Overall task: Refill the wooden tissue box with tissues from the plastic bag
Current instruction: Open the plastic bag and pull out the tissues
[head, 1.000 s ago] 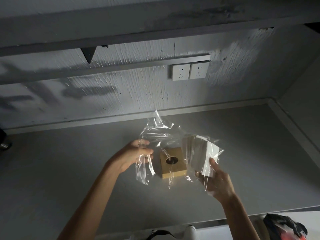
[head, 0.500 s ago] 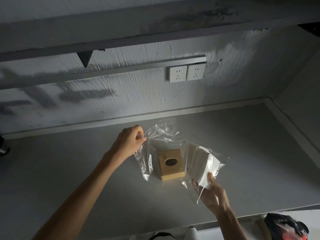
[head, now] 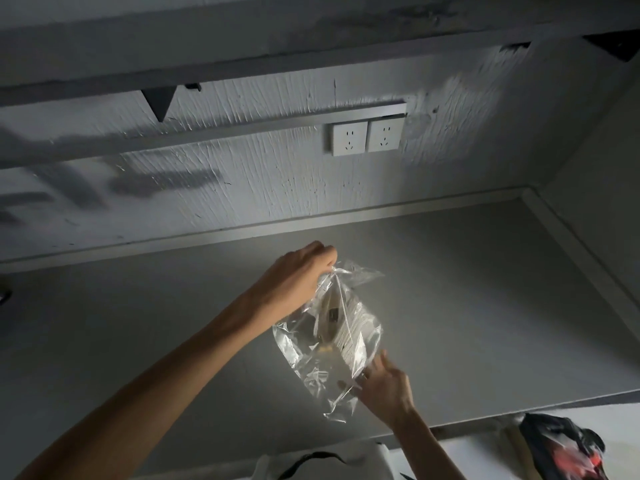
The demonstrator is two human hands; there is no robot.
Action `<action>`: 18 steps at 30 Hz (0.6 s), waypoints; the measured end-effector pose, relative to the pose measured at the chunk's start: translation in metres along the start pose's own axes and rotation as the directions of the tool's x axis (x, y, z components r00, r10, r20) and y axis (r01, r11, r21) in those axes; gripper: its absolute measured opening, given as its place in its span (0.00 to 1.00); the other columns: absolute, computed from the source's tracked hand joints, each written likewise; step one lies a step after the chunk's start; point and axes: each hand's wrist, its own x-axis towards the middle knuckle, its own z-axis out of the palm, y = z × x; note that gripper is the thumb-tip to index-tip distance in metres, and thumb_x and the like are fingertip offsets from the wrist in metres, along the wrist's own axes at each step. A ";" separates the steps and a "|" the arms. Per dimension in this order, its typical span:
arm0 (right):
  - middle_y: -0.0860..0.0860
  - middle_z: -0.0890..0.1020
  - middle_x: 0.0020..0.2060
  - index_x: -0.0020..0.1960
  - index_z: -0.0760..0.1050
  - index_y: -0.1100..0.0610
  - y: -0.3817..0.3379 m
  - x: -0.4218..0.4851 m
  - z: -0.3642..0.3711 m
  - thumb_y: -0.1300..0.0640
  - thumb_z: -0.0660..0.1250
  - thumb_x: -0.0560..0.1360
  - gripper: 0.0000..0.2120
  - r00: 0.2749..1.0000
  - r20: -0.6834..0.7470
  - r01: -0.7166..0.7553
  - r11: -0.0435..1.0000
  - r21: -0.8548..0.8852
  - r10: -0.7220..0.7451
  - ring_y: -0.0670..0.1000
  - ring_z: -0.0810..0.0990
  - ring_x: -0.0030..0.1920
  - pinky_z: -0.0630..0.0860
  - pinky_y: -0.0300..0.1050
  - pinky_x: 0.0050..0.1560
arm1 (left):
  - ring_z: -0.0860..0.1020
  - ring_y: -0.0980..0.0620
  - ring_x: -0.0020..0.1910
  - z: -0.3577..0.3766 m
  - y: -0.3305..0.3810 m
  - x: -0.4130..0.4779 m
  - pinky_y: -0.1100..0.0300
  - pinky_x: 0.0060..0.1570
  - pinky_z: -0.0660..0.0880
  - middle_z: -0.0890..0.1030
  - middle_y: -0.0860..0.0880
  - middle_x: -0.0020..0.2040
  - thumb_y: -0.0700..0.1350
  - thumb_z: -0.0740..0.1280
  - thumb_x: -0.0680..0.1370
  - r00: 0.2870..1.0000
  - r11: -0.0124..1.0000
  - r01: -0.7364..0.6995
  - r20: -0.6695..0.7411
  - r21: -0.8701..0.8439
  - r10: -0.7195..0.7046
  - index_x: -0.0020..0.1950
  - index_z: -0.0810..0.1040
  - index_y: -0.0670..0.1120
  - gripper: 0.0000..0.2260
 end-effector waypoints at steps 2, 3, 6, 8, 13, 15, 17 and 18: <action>0.62 0.83 0.56 0.63 0.77 0.58 -0.016 -0.004 0.005 0.37 0.62 0.76 0.28 0.987 0.076 -0.157 0.784 0.601 0.139 0.62 0.81 0.57 0.77 0.58 0.58 | 0.74 0.50 0.32 0.001 0.002 0.001 0.52 0.33 0.75 0.70 0.53 0.42 0.29 0.63 0.77 1.000 1.000 -0.006 0.026 0.004 0.006 0.45 0.68 0.46 0.12; 0.61 0.82 0.57 0.68 0.74 0.56 -0.018 -0.004 0.003 0.40 0.71 0.72 0.30 0.980 0.072 -0.189 0.746 0.639 0.187 0.60 0.81 0.57 0.79 0.55 0.54 | 0.74 0.49 0.32 0.000 0.004 0.001 0.50 0.33 0.75 0.69 0.53 0.42 0.28 0.62 0.76 0.999 1.000 -0.007 0.039 0.009 0.007 0.46 0.67 0.47 0.13; 0.58 0.59 0.78 0.81 0.48 0.51 -0.051 -0.013 -0.002 0.49 0.81 0.65 0.56 0.940 -0.268 -0.127 0.946 0.297 0.210 0.59 0.62 0.76 0.66 0.58 0.71 | 0.72 0.46 0.32 -0.003 0.011 0.002 0.46 0.34 0.75 0.68 0.53 0.43 0.26 0.60 0.73 0.997 1.000 -0.010 0.083 0.029 0.007 0.44 0.63 0.50 0.18; 0.54 0.50 0.81 0.81 0.44 0.53 -0.083 -0.021 -0.007 0.52 0.75 0.73 0.49 0.827 -0.546 0.116 0.991 -0.067 -0.134 0.53 0.50 0.80 0.53 0.55 0.78 | 0.73 0.46 0.33 -0.005 0.013 0.003 0.46 0.35 0.75 0.71 0.51 0.44 0.27 0.60 0.74 0.996 0.999 -0.025 0.089 0.037 0.021 0.45 0.64 0.49 0.17; 0.49 0.68 0.74 0.74 0.66 0.49 -0.182 -0.049 -0.027 0.46 0.71 0.74 0.31 0.527 -0.331 0.510 0.603 -0.614 -0.783 0.47 0.63 0.75 0.62 0.40 0.72 | 0.78 0.48 0.38 -0.015 0.015 0.007 0.47 0.39 0.77 0.77 0.50 0.47 0.36 0.66 0.79 0.996 0.997 -0.071 0.051 0.020 0.070 0.50 0.72 0.45 0.06; 0.45 0.79 0.62 0.65 0.75 0.48 -0.208 -0.045 -0.035 0.47 0.72 0.74 0.21 0.539 -0.272 0.515 0.568 -0.642 -0.797 0.43 0.77 0.61 0.76 0.40 0.59 | 0.79 0.47 0.40 -0.022 0.013 0.009 0.47 0.41 0.77 0.78 0.50 0.48 0.40 0.65 0.80 0.996 0.996 -0.086 0.015 0.000 0.086 0.50 0.73 0.45 0.02; 0.43 0.84 0.50 0.54 0.82 0.48 -0.229 -0.040 -0.043 0.50 0.71 0.75 0.08 0.517 -0.210 0.507 0.494 -0.706 -0.830 0.44 0.83 0.44 0.81 0.48 0.42 | 0.79 0.47 0.40 -0.030 0.007 0.011 0.48 0.41 0.77 0.78 0.51 0.47 0.41 0.65 0.80 0.996 0.996 -0.082 -0.031 -0.018 0.081 0.49 0.73 0.46 0.02; 0.43 0.84 0.47 0.51 0.83 0.49 -0.237 -0.037 -0.047 0.52 0.71 0.76 0.05 0.507 -0.172 0.508 0.453 -0.732 -0.845 0.45 0.83 0.40 0.81 0.49 0.39 | 0.79 0.48 0.40 -0.035 0.004 0.011 0.48 0.41 0.76 0.78 0.52 0.46 0.41 0.65 0.80 0.996 0.997 -0.080 -0.048 -0.019 0.079 0.49 0.73 0.46 0.02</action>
